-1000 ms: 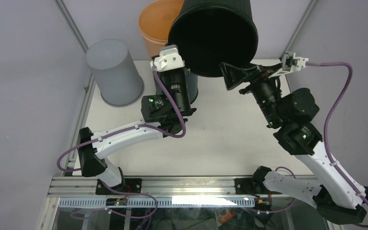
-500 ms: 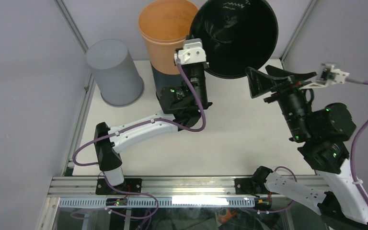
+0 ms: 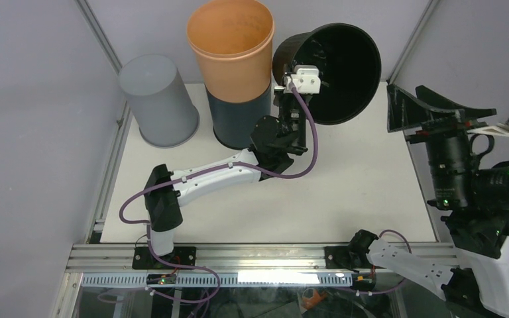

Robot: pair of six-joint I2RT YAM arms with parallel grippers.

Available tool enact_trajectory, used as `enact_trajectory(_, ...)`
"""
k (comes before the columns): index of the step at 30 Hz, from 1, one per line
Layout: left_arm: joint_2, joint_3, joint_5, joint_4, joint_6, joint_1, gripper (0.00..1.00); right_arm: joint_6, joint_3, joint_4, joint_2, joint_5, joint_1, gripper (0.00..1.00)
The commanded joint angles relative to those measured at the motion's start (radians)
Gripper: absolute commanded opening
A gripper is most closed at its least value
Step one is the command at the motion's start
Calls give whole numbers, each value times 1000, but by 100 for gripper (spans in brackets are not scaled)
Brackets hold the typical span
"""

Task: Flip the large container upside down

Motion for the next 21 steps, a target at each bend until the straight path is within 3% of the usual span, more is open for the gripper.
enact_trajectory(1,-32,-39,94,73,-107,-6,0,7,53,-113,122,170,5,100)
enact_trajectory(5,8,-98,77,153,-79,-13,0,90,113,-234,213,295,5,100)
enact_trajectory(15,38,-325,32,344,-51,-36,0,298,320,-480,399,236,-39,99)
enact_trajectory(18,42,-420,8,467,-9,-50,0,380,351,-533,424,127,-170,100)
enact_trajectory(21,56,-468,0,578,25,-64,0,473,367,-589,472,-139,-364,100)
